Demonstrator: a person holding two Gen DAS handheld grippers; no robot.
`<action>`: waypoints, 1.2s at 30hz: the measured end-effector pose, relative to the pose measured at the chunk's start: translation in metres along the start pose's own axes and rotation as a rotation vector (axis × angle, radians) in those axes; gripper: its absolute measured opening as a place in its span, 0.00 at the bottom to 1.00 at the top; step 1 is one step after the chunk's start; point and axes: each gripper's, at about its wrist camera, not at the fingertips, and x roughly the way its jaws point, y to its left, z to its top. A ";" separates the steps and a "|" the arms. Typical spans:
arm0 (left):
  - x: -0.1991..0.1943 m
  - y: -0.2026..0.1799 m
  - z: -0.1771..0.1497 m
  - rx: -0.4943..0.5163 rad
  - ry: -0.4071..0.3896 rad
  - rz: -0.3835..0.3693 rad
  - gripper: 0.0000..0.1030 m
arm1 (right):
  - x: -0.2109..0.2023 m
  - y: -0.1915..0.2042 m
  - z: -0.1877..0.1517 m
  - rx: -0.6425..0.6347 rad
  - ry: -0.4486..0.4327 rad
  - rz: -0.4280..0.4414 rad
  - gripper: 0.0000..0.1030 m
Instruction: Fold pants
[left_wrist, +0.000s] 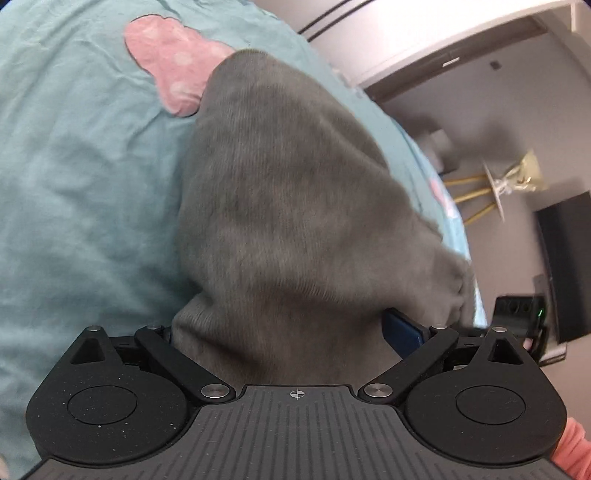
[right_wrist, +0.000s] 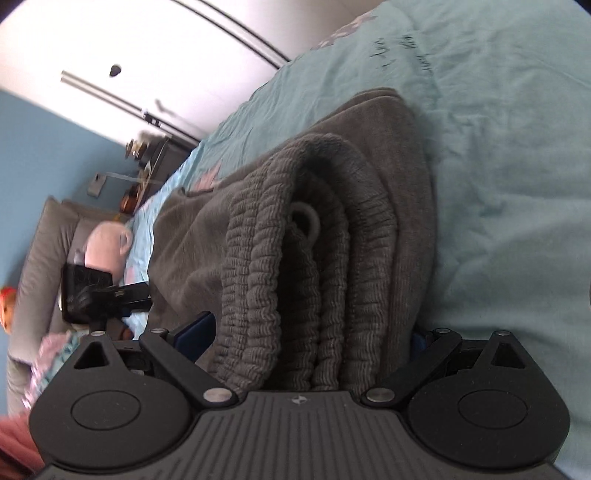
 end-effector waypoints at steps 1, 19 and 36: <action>0.001 0.000 0.002 -0.022 0.004 -0.009 1.00 | 0.002 0.002 -0.001 -0.015 -0.006 -0.005 0.96; -0.011 -0.014 -0.016 0.036 -0.065 0.034 0.52 | 0.006 0.053 -0.020 -0.056 -0.081 -0.201 0.67; -0.062 -0.076 0.007 0.130 -0.256 0.029 0.25 | -0.021 0.107 -0.013 -0.052 -0.265 -0.156 0.55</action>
